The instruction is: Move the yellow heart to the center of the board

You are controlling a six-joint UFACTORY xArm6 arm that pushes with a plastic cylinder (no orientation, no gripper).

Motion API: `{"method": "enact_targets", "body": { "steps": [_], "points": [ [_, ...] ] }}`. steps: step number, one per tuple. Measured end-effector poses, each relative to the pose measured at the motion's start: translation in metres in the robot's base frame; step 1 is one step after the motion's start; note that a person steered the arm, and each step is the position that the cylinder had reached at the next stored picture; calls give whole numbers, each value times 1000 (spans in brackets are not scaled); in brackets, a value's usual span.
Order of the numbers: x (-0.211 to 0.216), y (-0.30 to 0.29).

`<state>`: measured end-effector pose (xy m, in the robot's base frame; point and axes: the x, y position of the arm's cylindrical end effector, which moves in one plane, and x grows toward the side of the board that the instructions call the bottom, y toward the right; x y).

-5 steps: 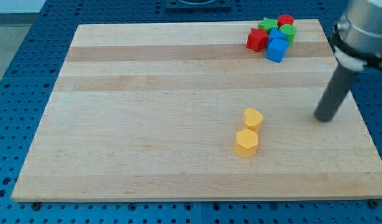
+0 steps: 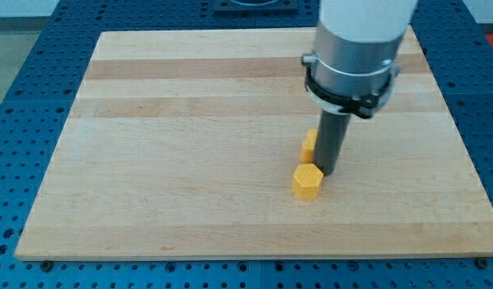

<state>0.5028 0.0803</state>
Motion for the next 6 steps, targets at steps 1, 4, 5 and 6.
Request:
{"method": "enact_targets", "body": {
  "steps": [1,4,5,6],
  "points": [
    [-11,-15],
    [-36,13],
    [-53,5],
    [-71,-17]
  ]
}}
